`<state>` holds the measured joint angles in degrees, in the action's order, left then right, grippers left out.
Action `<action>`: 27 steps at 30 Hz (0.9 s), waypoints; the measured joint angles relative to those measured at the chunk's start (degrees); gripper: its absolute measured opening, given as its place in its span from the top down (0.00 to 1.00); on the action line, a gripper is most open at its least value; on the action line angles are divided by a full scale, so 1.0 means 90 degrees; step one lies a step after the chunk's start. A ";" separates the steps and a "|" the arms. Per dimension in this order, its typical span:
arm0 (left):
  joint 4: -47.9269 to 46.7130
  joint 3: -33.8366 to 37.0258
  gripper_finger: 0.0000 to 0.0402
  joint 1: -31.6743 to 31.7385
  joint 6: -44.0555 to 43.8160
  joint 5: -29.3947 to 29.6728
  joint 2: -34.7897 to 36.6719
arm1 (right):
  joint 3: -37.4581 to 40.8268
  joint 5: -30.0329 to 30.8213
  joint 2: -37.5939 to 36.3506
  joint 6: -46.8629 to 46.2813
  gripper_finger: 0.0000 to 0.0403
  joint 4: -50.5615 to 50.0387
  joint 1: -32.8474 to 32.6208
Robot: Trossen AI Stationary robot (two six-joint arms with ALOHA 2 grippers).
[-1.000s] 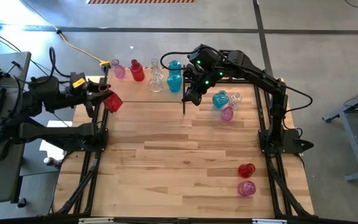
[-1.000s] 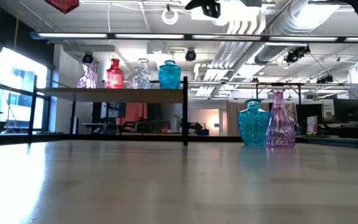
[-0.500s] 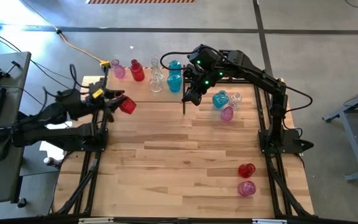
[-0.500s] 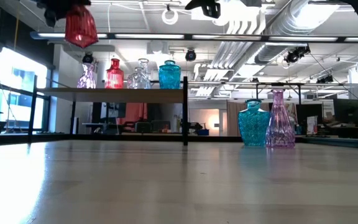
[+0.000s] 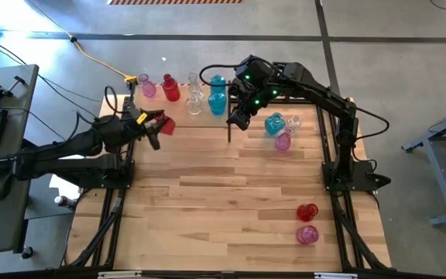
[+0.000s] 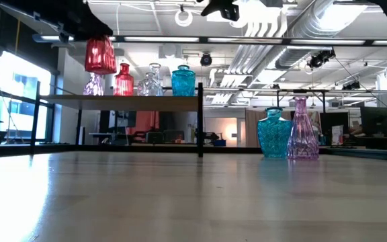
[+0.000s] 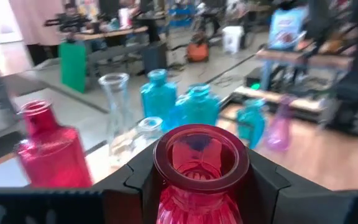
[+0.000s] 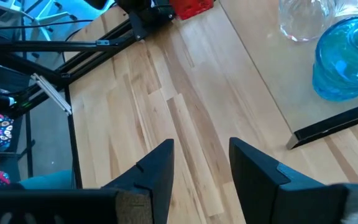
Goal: Sort vases onto shelf
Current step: Put the left red vase on the shelf aligned with the other red vase
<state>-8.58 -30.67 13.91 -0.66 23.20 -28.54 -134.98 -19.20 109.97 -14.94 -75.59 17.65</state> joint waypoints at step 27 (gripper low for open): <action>0.1372 0.0002 0.63 0.1448 0.0075 0.0207 -0.1826 | 0.0000 -0.0002 0.0002 -0.0001 0.66 0.0000 -0.0005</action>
<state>3.77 -30.65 26.95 0.01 25.06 -44.97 -134.98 -19.22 110.00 -14.95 -75.59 17.61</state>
